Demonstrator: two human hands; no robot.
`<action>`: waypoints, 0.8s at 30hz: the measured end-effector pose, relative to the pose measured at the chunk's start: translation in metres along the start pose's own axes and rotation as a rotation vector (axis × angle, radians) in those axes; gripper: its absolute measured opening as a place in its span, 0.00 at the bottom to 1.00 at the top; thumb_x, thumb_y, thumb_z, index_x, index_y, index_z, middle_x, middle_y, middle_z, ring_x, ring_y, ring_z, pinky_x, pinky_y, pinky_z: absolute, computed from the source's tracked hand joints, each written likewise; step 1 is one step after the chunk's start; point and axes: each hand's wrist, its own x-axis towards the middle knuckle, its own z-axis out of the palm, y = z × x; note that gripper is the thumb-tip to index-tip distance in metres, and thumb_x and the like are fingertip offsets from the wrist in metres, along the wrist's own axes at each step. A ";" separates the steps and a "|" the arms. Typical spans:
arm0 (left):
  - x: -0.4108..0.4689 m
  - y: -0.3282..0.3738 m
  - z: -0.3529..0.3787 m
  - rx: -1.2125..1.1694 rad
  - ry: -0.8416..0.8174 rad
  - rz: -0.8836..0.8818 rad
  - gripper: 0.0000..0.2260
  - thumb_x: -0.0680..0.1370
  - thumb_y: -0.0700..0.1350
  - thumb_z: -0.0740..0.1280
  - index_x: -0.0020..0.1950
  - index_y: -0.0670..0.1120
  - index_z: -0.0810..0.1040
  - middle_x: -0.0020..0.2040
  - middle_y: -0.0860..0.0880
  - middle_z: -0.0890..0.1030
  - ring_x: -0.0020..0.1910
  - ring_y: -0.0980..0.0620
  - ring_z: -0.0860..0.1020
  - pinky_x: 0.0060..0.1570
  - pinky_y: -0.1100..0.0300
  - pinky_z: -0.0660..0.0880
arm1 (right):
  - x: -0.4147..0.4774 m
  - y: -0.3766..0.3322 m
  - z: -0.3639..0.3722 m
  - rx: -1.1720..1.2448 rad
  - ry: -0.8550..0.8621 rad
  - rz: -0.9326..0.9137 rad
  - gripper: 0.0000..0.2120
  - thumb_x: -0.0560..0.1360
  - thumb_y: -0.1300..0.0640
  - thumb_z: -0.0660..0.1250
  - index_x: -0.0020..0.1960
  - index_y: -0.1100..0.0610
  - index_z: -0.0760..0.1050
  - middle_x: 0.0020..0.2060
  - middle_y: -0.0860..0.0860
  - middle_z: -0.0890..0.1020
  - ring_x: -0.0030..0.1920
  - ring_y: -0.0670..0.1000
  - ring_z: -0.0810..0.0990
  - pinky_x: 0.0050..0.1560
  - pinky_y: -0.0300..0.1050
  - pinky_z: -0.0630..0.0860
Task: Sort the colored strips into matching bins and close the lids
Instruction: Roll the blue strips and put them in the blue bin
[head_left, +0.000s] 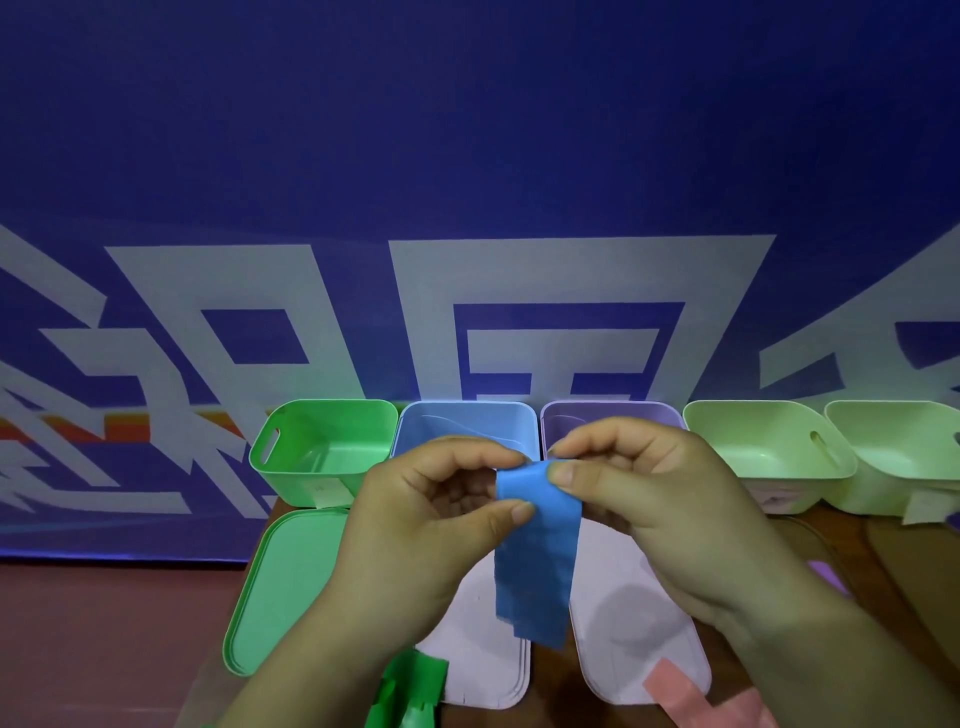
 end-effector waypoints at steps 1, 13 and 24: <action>0.000 0.000 0.000 0.004 0.000 0.001 0.18 0.66 0.29 0.77 0.45 0.51 0.86 0.45 0.36 0.82 0.47 0.34 0.80 0.51 0.43 0.80 | 0.000 0.000 0.000 0.005 -0.003 0.004 0.06 0.70 0.68 0.73 0.41 0.58 0.83 0.36 0.55 0.85 0.38 0.49 0.84 0.43 0.40 0.82; -0.003 0.000 -0.003 -0.011 0.002 0.020 0.14 0.63 0.37 0.79 0.44 0.51 0.86 0.44 0.36 0.82 0.45 0.33 0.79 0.48 0.44 0.79 | -0.004 0.004 0.002 0.114 -0.012 0.058 0.07 0.71 0.70 0.71 0.42 0.59 0.82 0.38 0.54 0.86 0.38 0.49 0.84 0.39 0.41 0.81; -0.006 0.009 -0.001 -0.039 0.023 -0.081 0.14 0.66 0.29 0.75 0.43 0.46 0.87 0.41 0.35 0.83 0.38 0.48 0.81 0.41 0.58 0.80 | -0.008 0.007 -0.002 -0.067 -0.010 -0.074 0.05 0.71 0.65 0.73 0.42 0.56 0.84 0.45 0.55 0.87 0.47 0.59 0.85 0.51 0.53 0.83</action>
